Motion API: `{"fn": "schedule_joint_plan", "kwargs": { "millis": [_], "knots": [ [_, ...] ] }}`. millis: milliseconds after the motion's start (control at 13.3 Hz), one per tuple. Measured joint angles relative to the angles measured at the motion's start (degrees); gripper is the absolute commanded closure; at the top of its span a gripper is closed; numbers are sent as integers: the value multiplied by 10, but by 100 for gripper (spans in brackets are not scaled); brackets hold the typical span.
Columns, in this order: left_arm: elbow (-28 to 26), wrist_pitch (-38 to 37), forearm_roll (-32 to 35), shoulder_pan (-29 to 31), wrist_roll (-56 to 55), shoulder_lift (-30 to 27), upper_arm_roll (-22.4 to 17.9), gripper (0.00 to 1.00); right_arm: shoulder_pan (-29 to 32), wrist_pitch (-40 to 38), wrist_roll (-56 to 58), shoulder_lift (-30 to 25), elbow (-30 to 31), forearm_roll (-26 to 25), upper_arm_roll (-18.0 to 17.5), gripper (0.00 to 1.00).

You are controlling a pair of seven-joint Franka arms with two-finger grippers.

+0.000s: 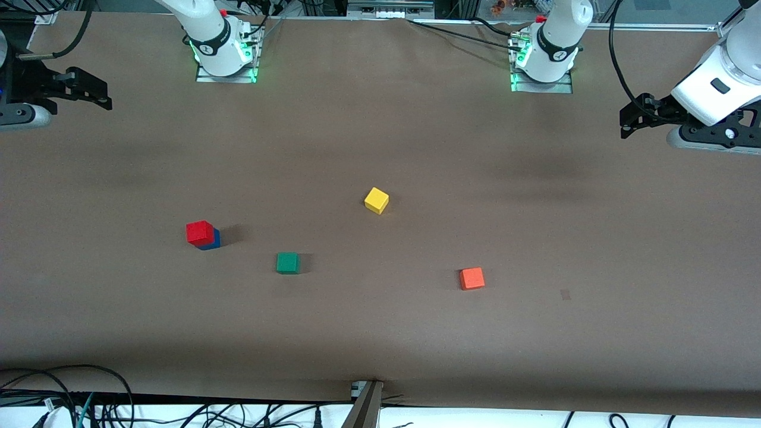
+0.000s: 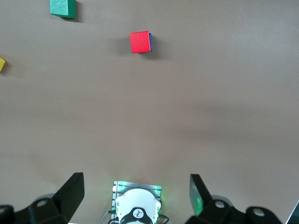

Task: Pass red block to right arm, stack on blue

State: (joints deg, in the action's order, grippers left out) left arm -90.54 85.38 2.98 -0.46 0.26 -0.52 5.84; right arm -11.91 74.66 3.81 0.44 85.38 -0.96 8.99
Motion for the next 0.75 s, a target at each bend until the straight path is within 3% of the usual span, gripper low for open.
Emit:
{"fn": "schedule_joint_plan", "kwargs": {
  "millis": [753],
  "knots": [
    [1, -1, 0, 5, 0, 0, -5, 0, 6, -3, -1, 4, 0, 0, 6, 0]
  ]
}}
